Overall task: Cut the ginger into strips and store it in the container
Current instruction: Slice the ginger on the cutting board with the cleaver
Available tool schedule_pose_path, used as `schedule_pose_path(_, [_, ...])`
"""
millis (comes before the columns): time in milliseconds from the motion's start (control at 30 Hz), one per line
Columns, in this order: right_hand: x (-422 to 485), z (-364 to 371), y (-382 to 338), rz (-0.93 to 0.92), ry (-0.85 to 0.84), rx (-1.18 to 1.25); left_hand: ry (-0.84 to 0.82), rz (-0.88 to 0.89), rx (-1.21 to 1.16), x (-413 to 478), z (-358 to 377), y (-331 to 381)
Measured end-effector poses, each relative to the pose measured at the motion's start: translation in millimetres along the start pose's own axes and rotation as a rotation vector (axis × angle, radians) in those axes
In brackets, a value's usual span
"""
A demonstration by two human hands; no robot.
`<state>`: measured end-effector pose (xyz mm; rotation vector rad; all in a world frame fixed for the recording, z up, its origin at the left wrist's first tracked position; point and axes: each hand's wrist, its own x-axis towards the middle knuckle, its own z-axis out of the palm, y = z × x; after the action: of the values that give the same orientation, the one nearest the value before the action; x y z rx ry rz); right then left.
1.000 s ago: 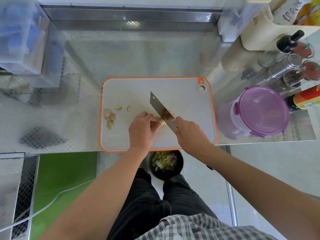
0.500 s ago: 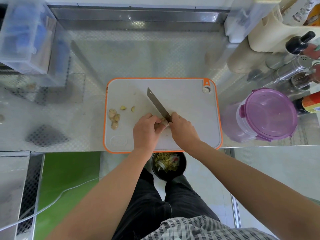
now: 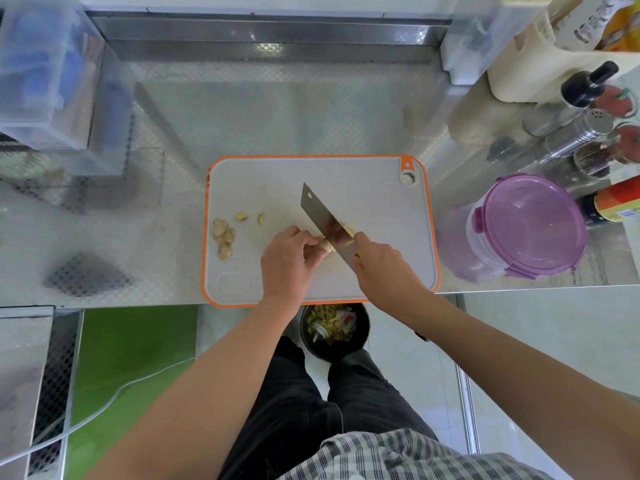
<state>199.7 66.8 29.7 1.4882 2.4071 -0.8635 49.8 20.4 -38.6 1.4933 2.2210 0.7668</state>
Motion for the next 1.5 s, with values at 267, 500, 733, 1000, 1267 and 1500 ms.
schedule_pose_path(267, [19,11,-17,0.092,-0.004,-0.049,-0.009,-0.023,-0.016,1,1,0])
schedule_pose_path(500, [38,30,-13,0.093,0.031,0.039,-0.013,-0.009,-0.011,-1,0,0])
schedule_pose_path(733, [24,3,-3,0.018,0.064,0.139,0.005,0.016,-0.007,-1,-1,-1])
schedule_pose_path(1000, [9,1,-1,-0.007,0.030,0.040,-0.001,-0.001,-0.008,-1,-1,0])
schedule_pose_path(1267, [17,5,-8,0.026,0.008,-0.012,-0.005,-0.014,-0.011,-1,0,-1])
schedule_pose_path(1500, [35,28,-14,0.058,0.041,-0.109,-0.015,-0.006,-0.027,0,2,-3])
